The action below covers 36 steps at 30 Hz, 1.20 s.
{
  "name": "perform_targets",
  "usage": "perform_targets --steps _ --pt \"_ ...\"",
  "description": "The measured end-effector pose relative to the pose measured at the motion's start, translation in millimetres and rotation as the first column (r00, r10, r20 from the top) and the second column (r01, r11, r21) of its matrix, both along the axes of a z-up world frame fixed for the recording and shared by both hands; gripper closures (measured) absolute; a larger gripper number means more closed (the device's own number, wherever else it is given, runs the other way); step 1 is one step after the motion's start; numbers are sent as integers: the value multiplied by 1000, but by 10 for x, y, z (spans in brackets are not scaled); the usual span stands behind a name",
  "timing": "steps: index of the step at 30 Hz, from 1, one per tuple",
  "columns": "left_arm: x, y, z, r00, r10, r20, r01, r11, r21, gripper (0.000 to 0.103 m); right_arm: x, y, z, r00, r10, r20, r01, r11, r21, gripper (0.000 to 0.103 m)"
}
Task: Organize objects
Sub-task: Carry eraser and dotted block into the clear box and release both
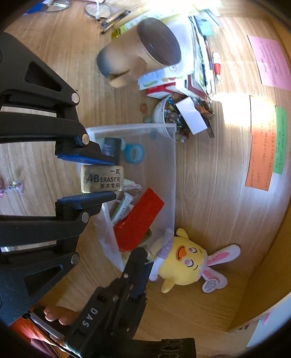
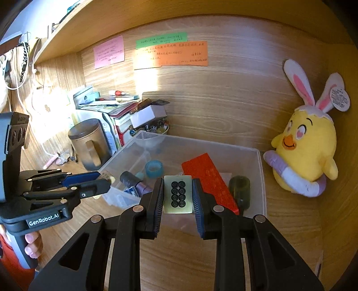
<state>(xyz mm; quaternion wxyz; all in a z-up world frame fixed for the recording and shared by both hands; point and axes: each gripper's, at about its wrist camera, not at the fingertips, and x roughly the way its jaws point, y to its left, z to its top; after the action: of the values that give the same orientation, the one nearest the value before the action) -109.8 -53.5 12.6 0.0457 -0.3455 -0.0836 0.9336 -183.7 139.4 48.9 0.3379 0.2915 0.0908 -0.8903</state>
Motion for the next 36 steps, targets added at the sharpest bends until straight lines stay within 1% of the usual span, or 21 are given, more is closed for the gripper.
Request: perform_targets --steps 4,7,11,14,17,20,23,26,27,29,30,31,32,33,34,35,36 --pt "-161 2 -5 1000 7 16 -7 1000 9 80 -93 -97 2 1000 -6 -16 6 1000 20 81" --pt "-277 19 -29 1000 8 29 -8 1000 -3 80 -176 -170 -58 1000 -5 -6 5 1000 31 81" --pt "-424 25 -93 999 12 51 -10 1000 -30 80 -324 -246 -217 999 -12 41 10 998 59 81" --pt "-502 12 -153 998 8 67 -7 1000 -19 80 -393 -276 -328 997 -7 77 1 997 80 81" --pt "-556 -1 -201 997 0 82 0 1000 -2 80 -440 -300 -385 996 -8 93 -1 996 92 81" --pt "-573 0 -233 996 -6 91 7 1000 -5 80 -483 -332 -432 994 -9 107 -2 995 98 81" --pt "-557 1 -225 996 -9 86 10 1000 -8 80 -502 -365 -485 994 -18 112 5 993 117 81" --pt "-528 9 -196 997 -15 77 16 1000 -12 79 -507 -373 -486 993 -17 117 4 994 110 80" --pt "-520 8 -187 997 -15 75 16 1000 -14 78 -507 -370 -484 992 -17 123 3 994 106 79" --pt "-486 8 -160 997 -12 70 13 1000 -17 71 -513 -360 -477 991 -20 132 6 994 106 70" --pt "-462 6 -143 997 -14 70 15 1000 -15 68 -515 -348 -475 990 -23 139 8 994 108 59" --pt "-416 6 -107 998 -20 59 21 1000 -9 62 -512 -336 -469 990 -26 141 12 994 105 55" --pt "-380 5 -79 999 -21 47 22 1000 -10 55 -504 -318 -459 990 -31 140 17 995 100 55" --pt "-335 3 -48 999 -16 34 17 1000 -20 52 -494 -309 -446 990 -31 140 17 995 100 55" --pt "-284 10 -11 1000 -8 18 9 999 -36 47 -474 -295 -422 990 -26 142 12 995 99 55" --pt "-227 15 27 1000 -3 2 3 999 -54 44 -456 -282 -399 990 -21 141 8 996 93 55" --pt "-176 23 57 1000 -1 -10 0 998 -68 43 -426 -266 -369 991 -18 136 6 996 86 54"
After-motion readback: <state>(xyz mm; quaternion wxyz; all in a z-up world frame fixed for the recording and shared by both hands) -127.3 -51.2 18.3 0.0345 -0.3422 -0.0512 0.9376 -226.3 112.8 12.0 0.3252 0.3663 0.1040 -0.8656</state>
